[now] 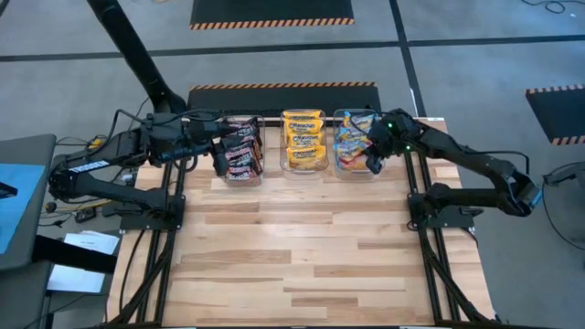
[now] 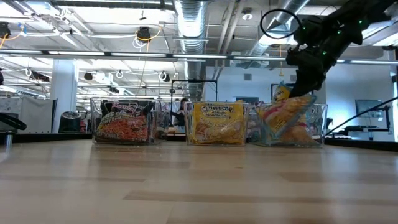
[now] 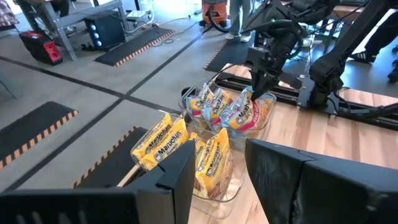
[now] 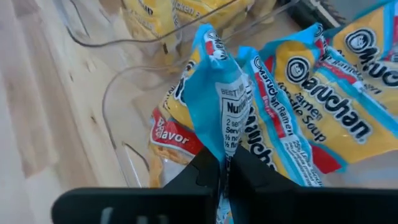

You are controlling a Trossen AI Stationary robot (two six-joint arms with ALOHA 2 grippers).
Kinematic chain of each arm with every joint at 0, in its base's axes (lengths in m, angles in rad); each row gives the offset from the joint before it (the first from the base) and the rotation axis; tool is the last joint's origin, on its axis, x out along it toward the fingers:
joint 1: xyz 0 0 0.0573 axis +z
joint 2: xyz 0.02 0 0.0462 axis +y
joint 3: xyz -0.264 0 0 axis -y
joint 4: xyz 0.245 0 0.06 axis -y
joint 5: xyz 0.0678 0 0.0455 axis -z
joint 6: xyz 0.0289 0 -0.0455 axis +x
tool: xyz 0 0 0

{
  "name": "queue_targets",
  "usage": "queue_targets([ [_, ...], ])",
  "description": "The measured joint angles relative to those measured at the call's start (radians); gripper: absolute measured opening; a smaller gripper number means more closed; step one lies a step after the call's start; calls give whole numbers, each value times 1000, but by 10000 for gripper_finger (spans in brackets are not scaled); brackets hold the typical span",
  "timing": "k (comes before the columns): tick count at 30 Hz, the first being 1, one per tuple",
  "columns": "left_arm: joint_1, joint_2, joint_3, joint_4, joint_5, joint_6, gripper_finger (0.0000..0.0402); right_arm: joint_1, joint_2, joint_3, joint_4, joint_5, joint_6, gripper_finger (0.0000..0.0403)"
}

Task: Sort Maruchan noodles
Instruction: Put the blue noodle pack into the right transparent bin

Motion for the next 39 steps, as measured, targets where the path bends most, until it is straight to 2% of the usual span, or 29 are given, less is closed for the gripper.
queue_targets([
  [6,0,0,0,-6,-1,0,130,26,0,55,-82,94,-60,50],
  [12,0,0,0,-20,-7,19,130,30,4,82,-148,96,-80,78],
  [19,6,0,0,-23,-10,42,130,31,-1,86,-184,96,-9,129],
  [24,25,0,0,-34,-13,40,130,31,-2,166,-260,96,-3,152],
  [29,36,0,0,-34,-13,26,130,53,-2,260,-308,92,50,156],
  [33,37,0,0,-34,-13,27,130,83,6,279,-258,89,56,152],
  [39,37,0,0,-35,-12,26,130,124,120,279,-246,90,31,144],
])
